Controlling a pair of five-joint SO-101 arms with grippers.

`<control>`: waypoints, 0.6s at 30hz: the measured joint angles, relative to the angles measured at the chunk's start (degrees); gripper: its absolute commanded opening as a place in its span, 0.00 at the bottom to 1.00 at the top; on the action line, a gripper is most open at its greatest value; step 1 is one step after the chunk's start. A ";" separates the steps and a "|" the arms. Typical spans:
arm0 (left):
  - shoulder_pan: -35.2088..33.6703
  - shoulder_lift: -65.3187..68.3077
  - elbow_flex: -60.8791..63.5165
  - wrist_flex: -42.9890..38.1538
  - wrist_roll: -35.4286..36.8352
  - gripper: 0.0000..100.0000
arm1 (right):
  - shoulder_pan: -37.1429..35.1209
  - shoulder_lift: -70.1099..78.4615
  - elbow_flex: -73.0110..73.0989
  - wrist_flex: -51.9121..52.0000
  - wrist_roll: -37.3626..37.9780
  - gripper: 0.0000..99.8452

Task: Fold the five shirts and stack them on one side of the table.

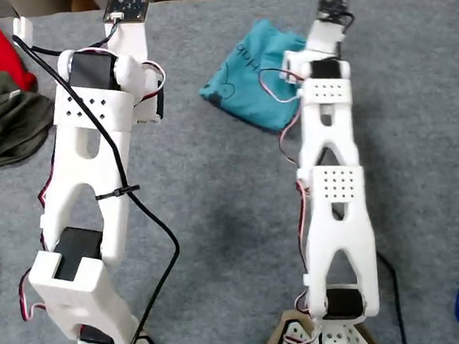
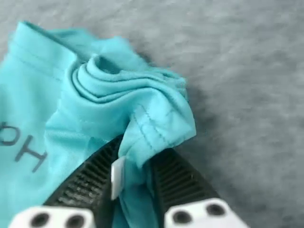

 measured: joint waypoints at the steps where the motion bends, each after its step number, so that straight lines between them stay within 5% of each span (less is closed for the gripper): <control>1: 0.00 0.00 0.00 0.00 0.00 0.02 | -1.05 0.00 -1.49 1.49 0.00 0.01; 10: 0.00 0.00 0.00 0.00 0.00 0.02 | -2.90 -0.09 -9.93 12.57 -3.16 0.01; 18: 0.00 0.00 0.00 0.00 0.00 0.02 | 7.30 -0.09 -9.93 19.96 -7.82 0.01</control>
